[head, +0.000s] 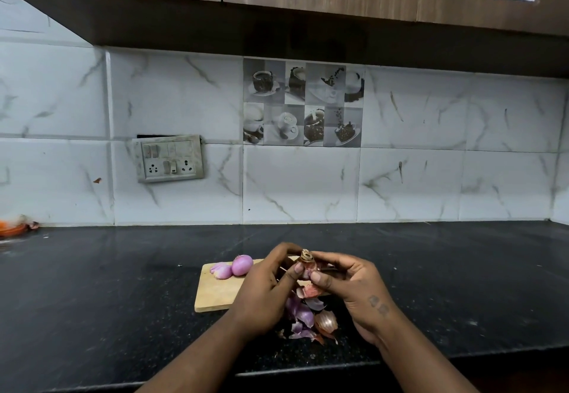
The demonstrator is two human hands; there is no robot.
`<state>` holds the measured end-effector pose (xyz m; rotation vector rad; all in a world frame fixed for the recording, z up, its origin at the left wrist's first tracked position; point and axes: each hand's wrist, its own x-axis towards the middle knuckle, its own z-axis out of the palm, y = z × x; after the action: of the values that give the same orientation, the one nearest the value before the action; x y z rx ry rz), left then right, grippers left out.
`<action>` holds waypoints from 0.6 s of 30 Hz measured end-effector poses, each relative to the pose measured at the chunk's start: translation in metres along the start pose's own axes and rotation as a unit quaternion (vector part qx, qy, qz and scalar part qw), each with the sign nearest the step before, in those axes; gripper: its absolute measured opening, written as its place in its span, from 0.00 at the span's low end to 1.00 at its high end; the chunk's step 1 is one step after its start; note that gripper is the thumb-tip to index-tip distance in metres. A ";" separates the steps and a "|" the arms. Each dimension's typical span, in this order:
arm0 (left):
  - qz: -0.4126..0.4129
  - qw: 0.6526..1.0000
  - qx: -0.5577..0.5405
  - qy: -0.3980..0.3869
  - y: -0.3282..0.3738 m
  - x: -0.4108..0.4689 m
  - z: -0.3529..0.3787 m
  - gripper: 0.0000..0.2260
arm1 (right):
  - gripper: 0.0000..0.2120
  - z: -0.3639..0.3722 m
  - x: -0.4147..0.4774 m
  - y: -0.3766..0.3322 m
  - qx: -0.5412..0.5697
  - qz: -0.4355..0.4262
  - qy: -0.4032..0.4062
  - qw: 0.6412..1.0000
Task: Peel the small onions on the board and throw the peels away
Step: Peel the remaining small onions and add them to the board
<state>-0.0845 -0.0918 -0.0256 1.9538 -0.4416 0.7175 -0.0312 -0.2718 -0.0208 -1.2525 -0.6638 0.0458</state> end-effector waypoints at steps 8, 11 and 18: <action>-0.005 1.000 -0.003 -0.002 0.002 0.000 0.001 0.05 | 0.15 0.003 -0.001 -0.001 -0.041 0.001 -0.002 0.999; 0.011 0.999 0.031 0.028 0.000 0.001 0.000 0.07 | 0.14 0.004 -0.001 -0.001 -0.065 0.000 0.005 0.998; 0.022 0.990 0.072 0.116 -0.011 0.006 0.000 0.05 | 0.14 0.005 0.000 0.002 -0.083 -0.002 0.012 0.997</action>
<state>-0.0734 -0.0869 -0.0285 1.9689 -0.2985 1.0176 -0.0330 -0.2669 -0.0213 -1.4086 -0.6599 -0.0275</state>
